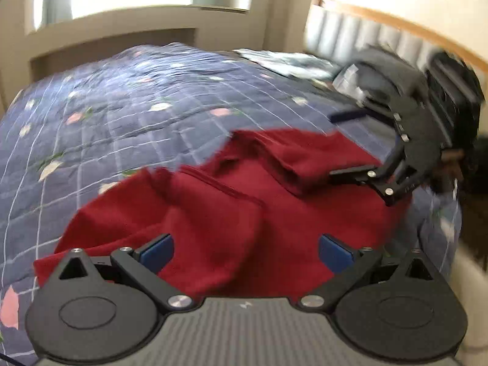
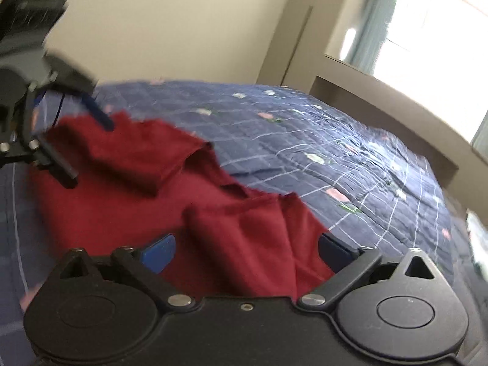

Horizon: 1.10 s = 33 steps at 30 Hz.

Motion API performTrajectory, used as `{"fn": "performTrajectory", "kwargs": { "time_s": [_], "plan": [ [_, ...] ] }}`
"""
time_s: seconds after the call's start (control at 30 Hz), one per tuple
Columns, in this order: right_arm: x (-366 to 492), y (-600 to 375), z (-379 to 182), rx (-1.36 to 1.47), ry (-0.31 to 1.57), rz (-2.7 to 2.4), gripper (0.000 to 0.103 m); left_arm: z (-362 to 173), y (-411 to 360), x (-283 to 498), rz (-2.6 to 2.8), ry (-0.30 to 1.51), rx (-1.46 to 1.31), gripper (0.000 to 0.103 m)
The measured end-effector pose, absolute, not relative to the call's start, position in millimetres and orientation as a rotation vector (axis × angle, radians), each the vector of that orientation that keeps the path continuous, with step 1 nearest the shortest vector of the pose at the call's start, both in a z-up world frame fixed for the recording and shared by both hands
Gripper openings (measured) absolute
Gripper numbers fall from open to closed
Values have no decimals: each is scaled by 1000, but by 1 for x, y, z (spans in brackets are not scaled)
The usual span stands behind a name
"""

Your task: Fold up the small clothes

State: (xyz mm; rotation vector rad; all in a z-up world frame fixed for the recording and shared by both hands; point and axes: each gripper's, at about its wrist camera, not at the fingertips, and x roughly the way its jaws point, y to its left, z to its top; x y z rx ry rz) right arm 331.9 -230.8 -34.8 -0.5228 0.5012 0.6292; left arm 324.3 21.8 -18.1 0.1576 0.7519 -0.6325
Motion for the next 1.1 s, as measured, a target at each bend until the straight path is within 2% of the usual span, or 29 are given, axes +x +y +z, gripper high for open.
{"fn": "performTrajectory", "kwargs": {
  "time_s": [0.13, 0.23, 0.27, 0.3, 0.33, 0.37, 0.4, 0.43, 0.5, 0.57, 0.83, 1.1],
  "plan": [
    [322, -223, -47, -595, 453, 611, 88, -27, -5, 314, -534, 707, 328, 94],
    [326, -223, -49, -592, 422, 598, 77, -28, -11, 322, -494, 697, 327, 87],
    [327, -223, -50, -593, 416, 594, 68, -28, -14, 325, -483, 699, 332, 81],
    [329, -224, -50, -592, 413, 594, 53, -29, -13, 328, -477, 704, 343, 78],
    [332, -225, -50, -584, 419, 601, 43, -30, -15, 330, -469, 709, 356, 69],
    [334, -227, -49, -565, 426, 611, 26, -33, -14, 332, -463, 715, 365, 52],
    [335, -229, -48, -548, 426, 609, 19, -34, -14, 335, -457, 729, 363, 41],
    [335, -231, -46, -529, 420, 599, 17, -35, -12, 337, -446, 740, 352, 23],
    [339, -238, -41, -480, 405, 584, 9, -33, -4, 339, -421, 726, 304, 13],
    [345, -244, -35, -431, 408, 564, 8, -28, 6, 340, -409, 692, 246, 9],
    [397, -291, -18, -172, 472, 378, 6, -3, 79, 374, -276, 626, -147, 8],
    [438, -323, -55, 3, 639, 269, 6, -37, 143, 419, -115, 721, -409, 8]
  ]
}}
